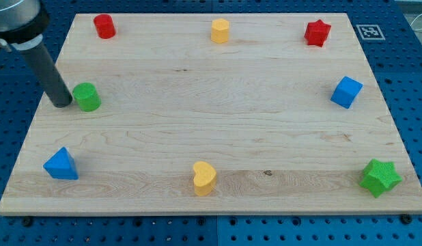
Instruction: Move the green circle to the right
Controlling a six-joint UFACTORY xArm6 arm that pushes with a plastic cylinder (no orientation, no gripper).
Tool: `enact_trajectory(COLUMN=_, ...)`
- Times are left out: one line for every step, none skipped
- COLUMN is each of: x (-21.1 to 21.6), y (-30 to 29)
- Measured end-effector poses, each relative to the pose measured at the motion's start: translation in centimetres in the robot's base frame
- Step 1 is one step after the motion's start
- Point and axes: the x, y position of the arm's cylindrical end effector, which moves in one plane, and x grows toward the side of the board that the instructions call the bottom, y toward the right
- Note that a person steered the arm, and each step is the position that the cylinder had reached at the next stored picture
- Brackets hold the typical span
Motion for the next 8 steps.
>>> enact_trajectory(x=0.0, y=1.4)
enact_trajectory(x=0.1, y=3.0)
enact_trajectory(x=0.1, y=4.7)
enact_trajectory(x=0.1, y=6.6)
enact_trajectory(x=0.1, y=8.2)
enact_trajectory(x=0.1, y=7.9)
enact_trajectory(x=2.3, y=6.8)
enact_trajectory(x=4.4, y=7.8)
